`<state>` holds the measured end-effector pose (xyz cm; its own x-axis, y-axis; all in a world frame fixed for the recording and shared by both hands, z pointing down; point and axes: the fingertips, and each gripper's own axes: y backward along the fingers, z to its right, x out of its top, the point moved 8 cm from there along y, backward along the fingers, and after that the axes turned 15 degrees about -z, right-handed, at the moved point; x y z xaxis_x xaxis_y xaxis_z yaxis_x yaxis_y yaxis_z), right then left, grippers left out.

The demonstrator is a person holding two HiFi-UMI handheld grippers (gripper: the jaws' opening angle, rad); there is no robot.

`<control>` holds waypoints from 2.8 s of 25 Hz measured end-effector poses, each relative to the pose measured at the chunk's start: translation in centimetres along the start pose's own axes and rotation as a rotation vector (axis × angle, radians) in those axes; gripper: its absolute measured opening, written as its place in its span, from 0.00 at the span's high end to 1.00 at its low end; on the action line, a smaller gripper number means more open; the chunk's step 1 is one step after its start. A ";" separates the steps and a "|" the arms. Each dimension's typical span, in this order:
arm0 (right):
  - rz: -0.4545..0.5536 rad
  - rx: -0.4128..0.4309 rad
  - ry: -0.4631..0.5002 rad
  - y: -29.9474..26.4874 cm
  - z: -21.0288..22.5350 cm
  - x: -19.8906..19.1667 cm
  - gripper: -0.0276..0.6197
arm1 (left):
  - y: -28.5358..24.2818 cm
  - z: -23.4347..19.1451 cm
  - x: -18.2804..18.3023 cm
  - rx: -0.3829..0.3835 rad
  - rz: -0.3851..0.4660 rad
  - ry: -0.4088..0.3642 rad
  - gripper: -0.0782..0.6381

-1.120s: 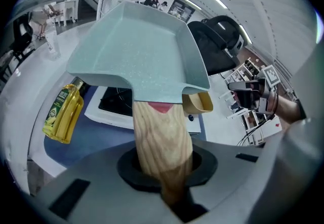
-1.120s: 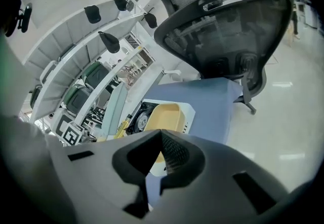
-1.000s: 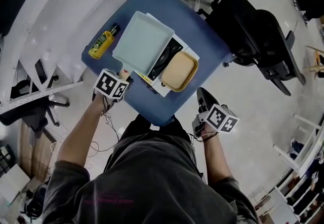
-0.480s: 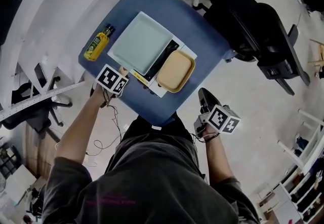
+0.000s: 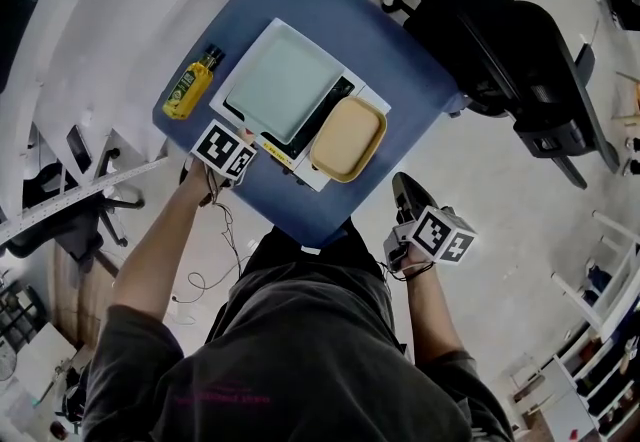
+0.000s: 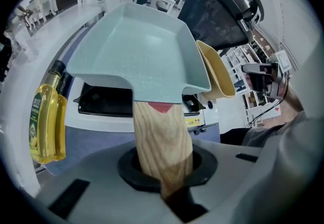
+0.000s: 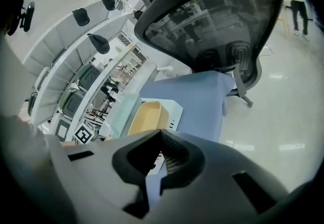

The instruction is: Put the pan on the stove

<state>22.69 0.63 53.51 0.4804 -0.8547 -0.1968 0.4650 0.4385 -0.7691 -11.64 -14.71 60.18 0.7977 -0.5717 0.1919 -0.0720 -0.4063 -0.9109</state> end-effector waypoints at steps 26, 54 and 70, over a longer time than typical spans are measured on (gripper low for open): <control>-0.030 -0.011 0.020 -1.0 -1.0 -0.1 0.95 | -0.3 -0.2 0.5 -0.022 -0.028 -0.035 0.67; 0.008 0.000 0.130 -1.3 -4.4 0.5 0.95 | 10.9 1.7 -2.1 0.161 0.414 -0.030 0.56; 0.046 0.006 0.259 -0.4 -8.6 1.6 0.95 | 16.7 5.0 -6.2 0.249 0.798 -0.026 0.82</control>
<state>16.89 -3.30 48.23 0.2955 -0.8761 -0.3811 0.4518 0.4796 -0.7522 -14.83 -14.38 41.90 0.5771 -0.6032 -0.5506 -0.4889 0.2849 -0.8245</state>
